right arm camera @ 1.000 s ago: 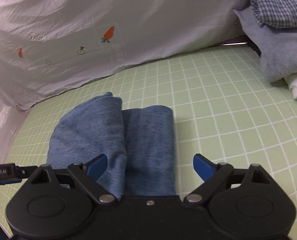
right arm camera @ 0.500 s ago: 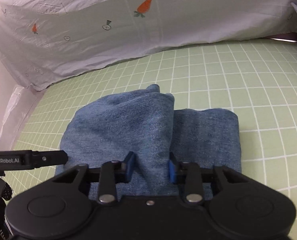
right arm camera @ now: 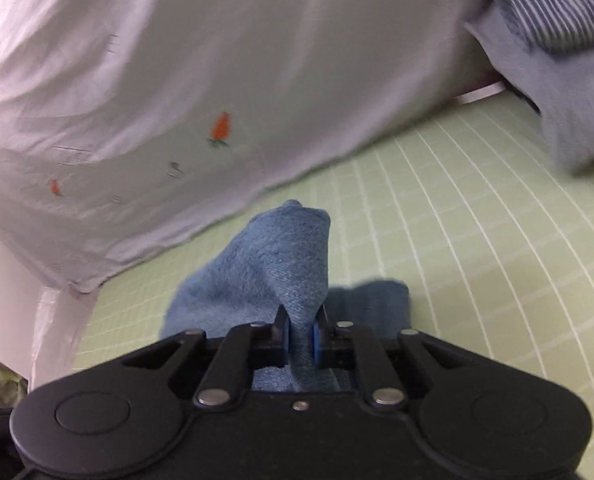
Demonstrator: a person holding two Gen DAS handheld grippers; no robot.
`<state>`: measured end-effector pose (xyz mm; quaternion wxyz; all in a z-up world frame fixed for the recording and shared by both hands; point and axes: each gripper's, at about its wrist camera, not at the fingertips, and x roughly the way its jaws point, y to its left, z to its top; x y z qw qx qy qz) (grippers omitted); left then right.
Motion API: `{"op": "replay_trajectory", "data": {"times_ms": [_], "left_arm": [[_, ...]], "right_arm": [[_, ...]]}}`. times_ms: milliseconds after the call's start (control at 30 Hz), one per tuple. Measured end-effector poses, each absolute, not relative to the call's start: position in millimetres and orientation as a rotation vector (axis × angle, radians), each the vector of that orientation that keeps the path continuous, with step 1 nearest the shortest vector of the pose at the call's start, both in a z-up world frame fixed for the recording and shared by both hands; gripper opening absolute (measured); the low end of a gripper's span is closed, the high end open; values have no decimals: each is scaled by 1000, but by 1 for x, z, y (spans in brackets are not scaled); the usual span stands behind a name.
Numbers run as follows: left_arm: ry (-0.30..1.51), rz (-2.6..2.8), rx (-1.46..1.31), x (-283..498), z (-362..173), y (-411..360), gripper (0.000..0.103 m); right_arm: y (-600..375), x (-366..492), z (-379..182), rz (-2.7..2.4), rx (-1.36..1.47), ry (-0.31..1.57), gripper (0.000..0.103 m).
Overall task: Fold clothes
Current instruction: 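Grasp the folded jeans with the right gripper and carry them onto the clothes stack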
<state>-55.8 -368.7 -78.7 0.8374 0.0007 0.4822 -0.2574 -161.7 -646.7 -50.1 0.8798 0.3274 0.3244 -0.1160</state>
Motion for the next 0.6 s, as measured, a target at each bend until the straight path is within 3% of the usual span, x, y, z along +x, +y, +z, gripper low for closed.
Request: {"op": "replay_trajectory", "data": {"times_ms": [133, 167, 300, 567, 600], "left_arm": [[1061, -552, -10, -50, -93, -375, 98], [1065, -551, -18, -47, -95, -374, 100], [1088, -547, -64, -40, -103, -373, 100], [1199, -584, -245, -28, -129, -374, 99], [1222, -593, -285, -28, -134, -374, 96]], "right_arm": [[-657, -161, -95, -330, 732, 843, 43], [-657, -162, -97, -337, 742, 842, 58], [-663, -161, -105, -297, 820, 821, 77], [-659, -143, -120, -255, 819, 865, 82], [-658, -143, -120, -239, 824, 860, 77]]}}
